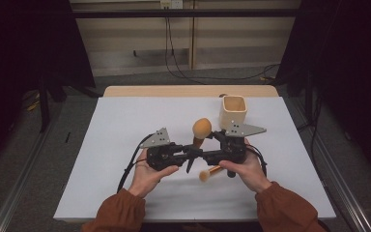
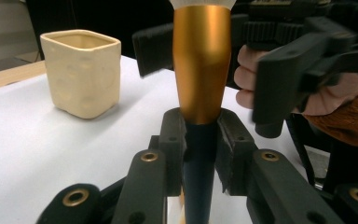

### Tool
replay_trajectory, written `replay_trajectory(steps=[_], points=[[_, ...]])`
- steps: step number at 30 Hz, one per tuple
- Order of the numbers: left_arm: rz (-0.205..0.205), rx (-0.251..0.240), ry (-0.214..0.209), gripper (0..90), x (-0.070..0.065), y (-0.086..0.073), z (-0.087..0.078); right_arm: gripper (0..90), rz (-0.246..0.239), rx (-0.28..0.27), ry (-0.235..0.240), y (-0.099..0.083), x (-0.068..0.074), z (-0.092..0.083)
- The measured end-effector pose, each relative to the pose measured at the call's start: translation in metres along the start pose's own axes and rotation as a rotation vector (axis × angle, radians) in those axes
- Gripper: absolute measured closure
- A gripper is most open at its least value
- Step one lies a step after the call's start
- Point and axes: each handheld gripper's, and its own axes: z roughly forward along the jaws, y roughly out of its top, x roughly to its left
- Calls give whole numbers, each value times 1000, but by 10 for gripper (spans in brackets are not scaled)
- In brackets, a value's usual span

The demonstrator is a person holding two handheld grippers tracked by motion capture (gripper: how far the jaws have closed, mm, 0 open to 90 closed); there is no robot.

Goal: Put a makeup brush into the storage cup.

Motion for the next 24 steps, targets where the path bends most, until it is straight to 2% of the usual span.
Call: replay_trajectory(steps=[4,12,18,24], points=[[-1,-3,-5,743,0,-1,1,402,24,-20,11,0,-3,-2],[8,-1,-14,743,1,-2,2,645,44,-12,54,-5,-5,-1],[14,-8,-24,742,2,-3,3,652,25,-12,48,-4,-4,-2],[13,-30,-28,737,2,-7,4,654,-15,-6,14,-4,1,-1]])
